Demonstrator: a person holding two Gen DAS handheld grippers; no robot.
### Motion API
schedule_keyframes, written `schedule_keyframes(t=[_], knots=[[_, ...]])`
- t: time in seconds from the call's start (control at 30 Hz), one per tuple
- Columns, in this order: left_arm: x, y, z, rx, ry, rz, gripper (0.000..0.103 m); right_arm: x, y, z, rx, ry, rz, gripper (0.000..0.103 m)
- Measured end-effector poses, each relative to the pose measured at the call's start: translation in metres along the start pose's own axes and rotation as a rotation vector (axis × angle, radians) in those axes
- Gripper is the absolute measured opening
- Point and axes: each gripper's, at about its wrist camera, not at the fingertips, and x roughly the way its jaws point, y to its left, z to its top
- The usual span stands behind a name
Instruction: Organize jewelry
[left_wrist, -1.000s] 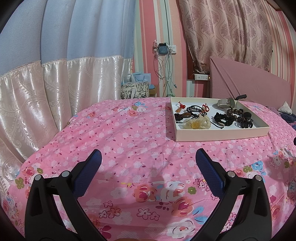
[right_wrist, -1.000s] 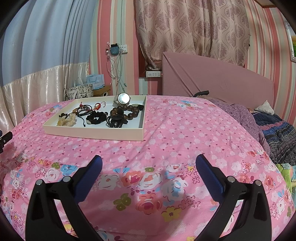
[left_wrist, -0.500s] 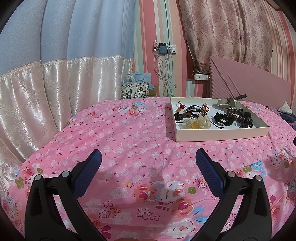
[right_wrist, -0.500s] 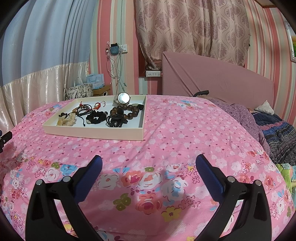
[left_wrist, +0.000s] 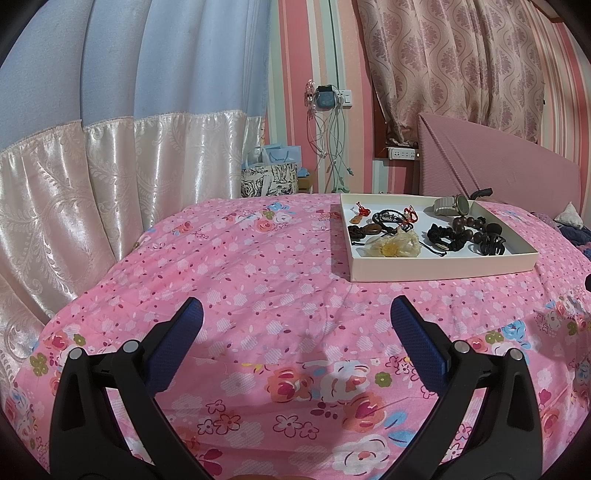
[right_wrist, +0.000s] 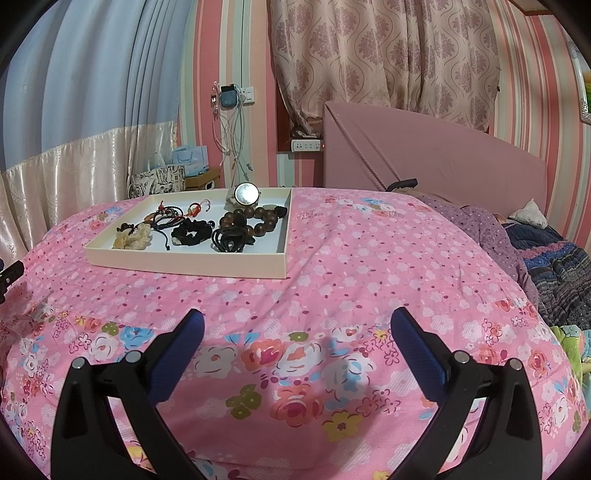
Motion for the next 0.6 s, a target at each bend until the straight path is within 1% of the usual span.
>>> schedule_keyframes(t=[0.6], knots=[[0.0004,-0.0001,0.0005,-0.003,-0.002,0.001,0.100,0.0001,0.0004,0.0008,-0.001,0.001,0.000,0.101]])
